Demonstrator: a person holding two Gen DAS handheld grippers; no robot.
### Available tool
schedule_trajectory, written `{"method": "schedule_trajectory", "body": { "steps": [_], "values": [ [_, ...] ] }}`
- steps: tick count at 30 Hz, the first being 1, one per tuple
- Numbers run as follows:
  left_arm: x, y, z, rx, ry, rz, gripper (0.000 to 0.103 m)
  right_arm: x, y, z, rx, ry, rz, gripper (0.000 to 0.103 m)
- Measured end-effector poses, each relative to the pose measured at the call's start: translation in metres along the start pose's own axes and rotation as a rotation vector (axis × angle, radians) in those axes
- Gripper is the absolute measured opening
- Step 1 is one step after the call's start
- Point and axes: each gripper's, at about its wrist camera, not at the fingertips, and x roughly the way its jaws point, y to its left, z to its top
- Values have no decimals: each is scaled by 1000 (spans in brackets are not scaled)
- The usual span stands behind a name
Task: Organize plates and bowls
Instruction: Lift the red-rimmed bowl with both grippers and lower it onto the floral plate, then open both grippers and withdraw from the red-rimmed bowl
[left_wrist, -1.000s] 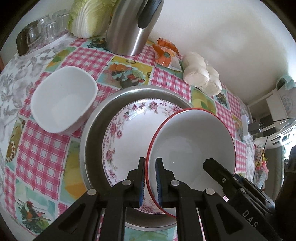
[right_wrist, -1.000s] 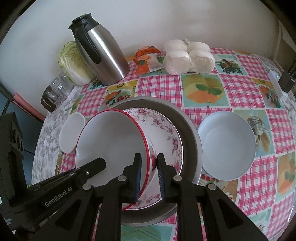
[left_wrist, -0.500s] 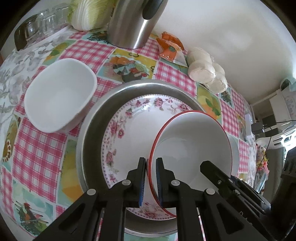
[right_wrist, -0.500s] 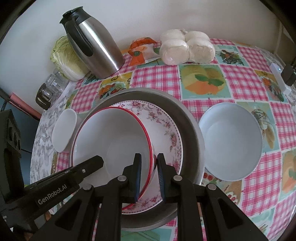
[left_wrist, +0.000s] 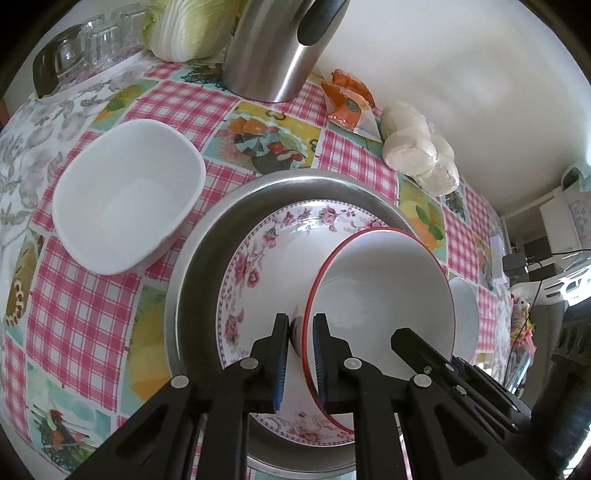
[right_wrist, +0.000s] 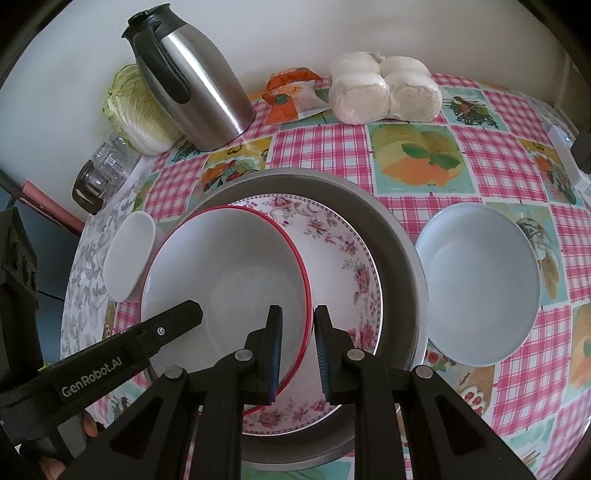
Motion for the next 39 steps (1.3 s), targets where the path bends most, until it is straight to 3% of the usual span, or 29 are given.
{"method": "schedule_trajectory", "body": {
  "steps": [16, 26, 30, 33, 35, 39],
  "values": [
    [1, 2, 2, -14, 8, -22, 21, 2, -8, 0, 31, 9, 40, 23],
    [-14, 2, 4, 0, -20, 11, 21, -25, -13, 7, 31, -68, 6, 24],
    [-25, -1, 5, 14, -43, 10, 37, -43, -11, 10, 16, -112, -12, 24],
    [-33, -3, 6, 22, -64, 19, 45, -51, -8, 11, -10, -143, -34, 41],
    [-38, -3, 6, 19, -78, 29, 57, -54, -7, 11, -24, -167, -45, 59],
    [-45, 2, 8, -3, -98, 72, 64, -52, -7, 10, -47, -173, -74, 73]
  ]
}}
